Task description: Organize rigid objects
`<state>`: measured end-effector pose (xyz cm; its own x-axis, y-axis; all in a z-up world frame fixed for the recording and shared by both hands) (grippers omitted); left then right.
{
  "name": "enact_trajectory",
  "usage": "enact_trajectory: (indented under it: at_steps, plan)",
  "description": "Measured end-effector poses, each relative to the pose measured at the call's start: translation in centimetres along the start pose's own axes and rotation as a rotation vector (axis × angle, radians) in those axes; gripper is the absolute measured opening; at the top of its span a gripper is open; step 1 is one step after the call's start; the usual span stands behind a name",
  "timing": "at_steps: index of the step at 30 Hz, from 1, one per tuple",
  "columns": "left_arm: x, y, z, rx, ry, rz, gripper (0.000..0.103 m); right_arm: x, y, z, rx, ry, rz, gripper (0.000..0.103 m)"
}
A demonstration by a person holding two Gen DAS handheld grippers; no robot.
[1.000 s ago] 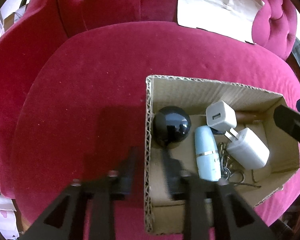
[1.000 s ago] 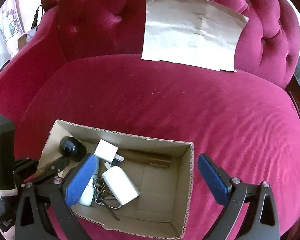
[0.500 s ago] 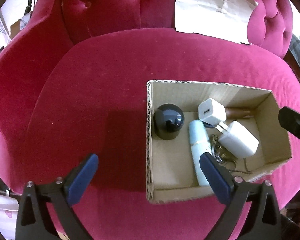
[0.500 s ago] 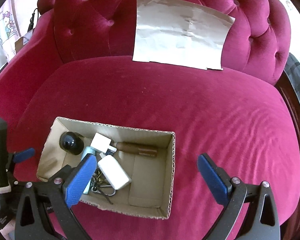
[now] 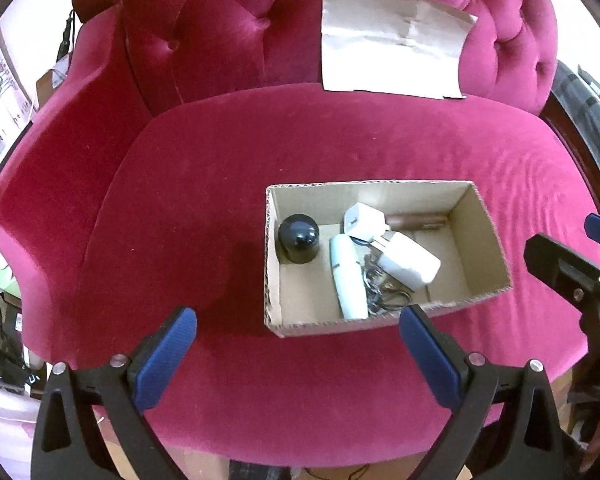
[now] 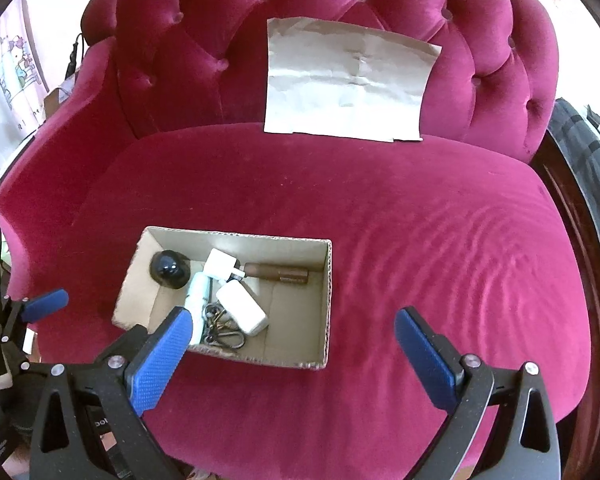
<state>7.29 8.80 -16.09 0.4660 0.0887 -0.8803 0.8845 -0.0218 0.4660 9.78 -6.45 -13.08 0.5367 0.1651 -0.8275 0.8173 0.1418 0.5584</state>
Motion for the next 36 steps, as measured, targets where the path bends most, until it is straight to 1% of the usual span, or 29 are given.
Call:
enact_trajectory:
  at_steps: [5, 12, 18, 24, 36]
  plan:
    - [-2.3, -0.6, 0.4, -0.014, 0.0, 0.015, 0.103, -2.0, -0.6, -0.2, -0.001, 0.005, 0.009, 0.103]
    - [-4.2, -1.4, 1.1, -0.024, -0.007, 0.031, 0.103, -3.8, -1.4, -0.6, -0.007, 0.017, 0.022, 0.103]
    - [-4.8, -2.3, 1.8, -0.023, -0.031, 0.023, 0.103, -4.5, -2.5, -0.9, -0.028, 0.02, 0.024, 0.103]
    - [-5.2, -2.5, 2.0, -0.013, -0.023, 0.029, 0.103, -4.8, -3.1, -0.7, -0.019, 0.022, 0.022, 0.103]
    - [-5.3, -2.7, 1.8, -0.016, -0.018, 0.028, 0.103, -5.0, -3.1, -0.8, -0.017, 0.018, 0.024, 0.103]
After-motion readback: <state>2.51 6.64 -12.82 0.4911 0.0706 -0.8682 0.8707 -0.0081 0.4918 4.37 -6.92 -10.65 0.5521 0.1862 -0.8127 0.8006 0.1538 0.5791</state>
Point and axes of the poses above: each gripper's, at about its wrist camera, not at the fingertips, and x roughly the way its jaws point, z to its right, y to its top, the point moved 8 cm from there along x, roughly the way its jaws point, and after that the axes turned 1 degree about x, right-handed, at the moved point
